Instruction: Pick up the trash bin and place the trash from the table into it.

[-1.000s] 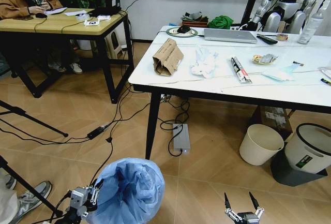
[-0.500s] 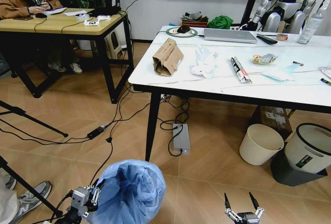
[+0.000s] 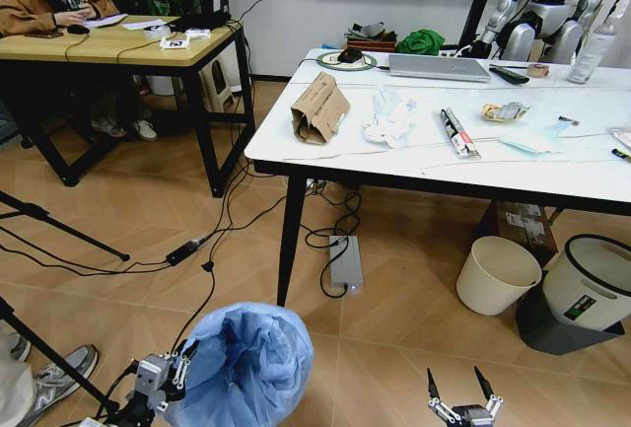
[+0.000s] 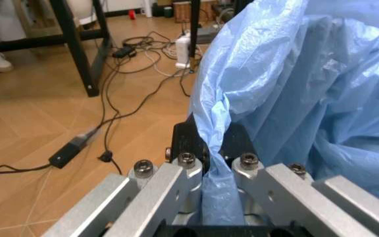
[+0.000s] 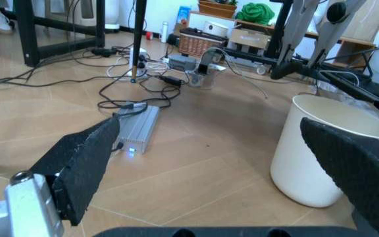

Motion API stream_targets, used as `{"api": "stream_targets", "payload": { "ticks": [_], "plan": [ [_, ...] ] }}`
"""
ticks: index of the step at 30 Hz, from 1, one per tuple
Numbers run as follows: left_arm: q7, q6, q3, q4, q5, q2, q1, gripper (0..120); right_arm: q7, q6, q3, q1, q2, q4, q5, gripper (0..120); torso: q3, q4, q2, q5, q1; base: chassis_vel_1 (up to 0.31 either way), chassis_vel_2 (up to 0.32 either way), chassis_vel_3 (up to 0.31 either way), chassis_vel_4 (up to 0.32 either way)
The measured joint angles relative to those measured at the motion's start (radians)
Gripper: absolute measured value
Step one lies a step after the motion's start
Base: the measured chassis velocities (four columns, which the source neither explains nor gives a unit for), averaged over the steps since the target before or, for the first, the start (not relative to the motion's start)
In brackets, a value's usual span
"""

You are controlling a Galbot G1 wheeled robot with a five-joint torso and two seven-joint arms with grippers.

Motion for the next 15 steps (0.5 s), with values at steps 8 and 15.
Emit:
{"api": "stream_targets", "payload": {
  "ticks": [8, 15],
  "plan": [
    [-0.034, -0.008, 0.009, 0.007, -0.025, 0.004, -0.002, 0, 0.0, -0.001, 0.0, -0.002, 0.0, 0.003, -0.002, 100, 0.0, 0.0, -0.001, 0.0001, 0.0, 0.0, 0.0, 0.0, 0.0],
    [-0.055, -0.008, 0.011, 0.055, -0.038, 0.004, -0.013, 0, 0.001, -0.002, 0.001, -0.002, 0.0, 0.001, -0.005, 100, -0.001, 0.0, -0.001, -0.0001, -0.001, 0.0, 0.0, 0.0, 0.0]
  ]
}}
